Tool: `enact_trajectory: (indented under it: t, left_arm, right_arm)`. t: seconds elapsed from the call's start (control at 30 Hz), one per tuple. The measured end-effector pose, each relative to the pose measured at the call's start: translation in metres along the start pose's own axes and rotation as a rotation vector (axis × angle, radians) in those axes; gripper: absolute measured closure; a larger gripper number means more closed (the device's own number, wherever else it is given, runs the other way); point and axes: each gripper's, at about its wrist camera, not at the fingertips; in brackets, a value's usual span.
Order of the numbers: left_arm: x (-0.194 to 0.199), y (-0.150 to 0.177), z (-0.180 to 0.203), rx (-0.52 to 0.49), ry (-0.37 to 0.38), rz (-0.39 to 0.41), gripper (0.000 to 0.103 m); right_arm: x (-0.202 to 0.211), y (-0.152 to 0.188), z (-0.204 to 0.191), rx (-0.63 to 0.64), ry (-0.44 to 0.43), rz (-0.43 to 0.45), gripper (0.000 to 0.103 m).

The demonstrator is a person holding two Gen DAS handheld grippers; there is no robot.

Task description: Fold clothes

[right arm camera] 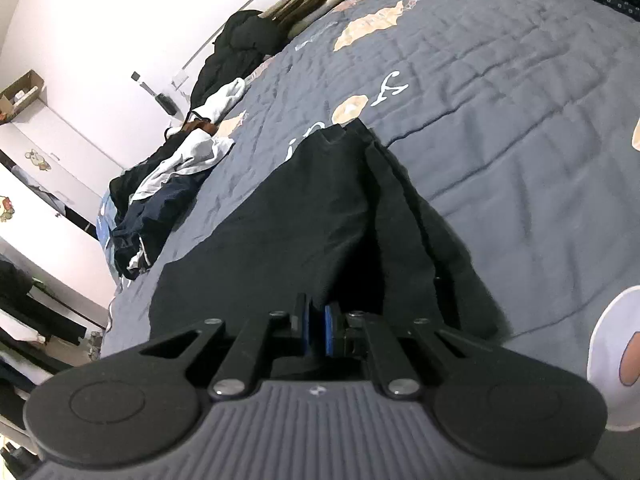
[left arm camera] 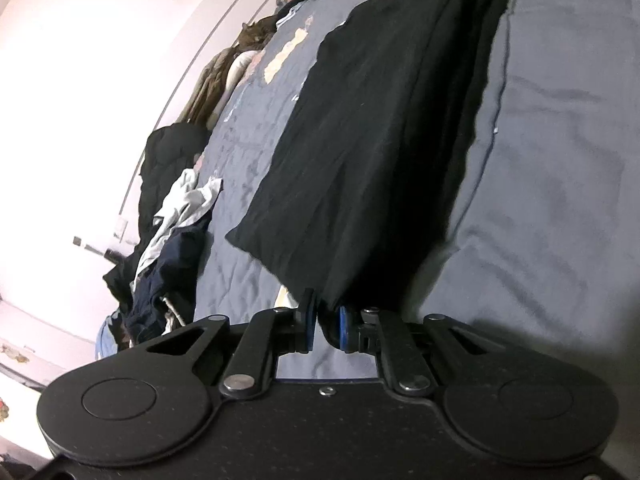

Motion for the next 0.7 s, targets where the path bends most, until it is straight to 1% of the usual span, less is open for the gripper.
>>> enact_trajectory:
  t: [0.07, 0.2, 0.23, 0.27, 0.3, 0.33, 0.4, 0.43, 0.47, 0.5, 0.53, 0.57, 0.6, 0.7]
  left_arm:
    - [0.001, 0.001, -0.002, -0.001, -0.017, -0.005, 0.091]
    - [-0.004, 0.004, -0.004, 0.003, -0.024, -0.045, 0.091]
    - [-0.005, 0.005, -0.004, 0.011, -0.017, -0.055, 0.09]
    - [-0.006, 0.006, -0.002, 0.034, 0.01, -0.065, 0.09]
    - [-0.006, 0.006, -0.001, 0.053, 0.031, -0.07, 0.09]
    - [-0.004, 0.006, -0.002, 0.062, 0.037, -0.065, 0.089]
    - [0.005, 0.005, -0.008, 0.079, 0.045, -0.062, 0.078]
    - [0.012, 0.005, -0.011, 0.084, 0.053, -0.066, 0.063]
    - [0.018, 0.006, -0.015, 0.089, 0.061, -0.07, 0.051]
    - [0.025, 0.007, -0.019, 0.099, 0.074, -0.071, 0.046]
    - [0.033, 0.009, -0.025, 0.124, 0.096, -0.064, 0.042]
    - [0.04, 0.011, -0.03, 0.159, 0.117, -0.054, 0.042]
    - [0.046, 0.013, -0.038, 0.226, 0.134, -0.036, 0.042]
    - [0.053, 0.016, -0.066, 0.507, 0.186, 0.058, 0.042]
  right_arm:
    - [-0.001, 0.001, 0.0, 0.008, 0.004, -0.001, 0.096]
    - [-0.001, 0.002, 0.0, 0.028, 0.018, 0.008, 0.096]
    - [-0.001, 0.002, 0.0, 0.034, 0.023, 0.011, 0.097]
    - [0.0, 0.001, 0.001, 0.045, 0.038, 0.017, 0.097]
    - [-0.001, 0.0, 0.003, 0.052, 0.046, 0.01, 0.097]
    - [-0.002, -0.002, 0.006, 0.043, 0.052, -0.007, 0.097]
    - [0.001, -0.004, 0.011, 0.015, 0.05, -0.011, 0.096]
    - [0.003, -0.005, 0.012, 0.007, 0.048, -0.012, 0.096]
    - [0.007, -0.007, 0.012, 0.015, 0.062, 0.007, 0.096]
    - [0.012, -0.008, 0.011, 0.023, 0.076, 0.025, 0.096]
    - [0.016, -0.009, 0.01, 0.031, 0.089, 0.044, 0.095]
    - [0.022, -0.011, 0.009, 0.04, 0.093, 0.068, 0.095]
    - [0.027, -0.012, 0.008, 0.05, 0.097, 0.092, 0.094]
    - [0.028, -0.01, -0.001, 0.076, 0.04, 0.114, 0.092]
Point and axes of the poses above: each gripper's, at about its wrist camera, not at the fingertips, and x roughly against the way its jaws point, z to its right, y to its underside, and after that the axes turned 5 degrees about -x, right-handed
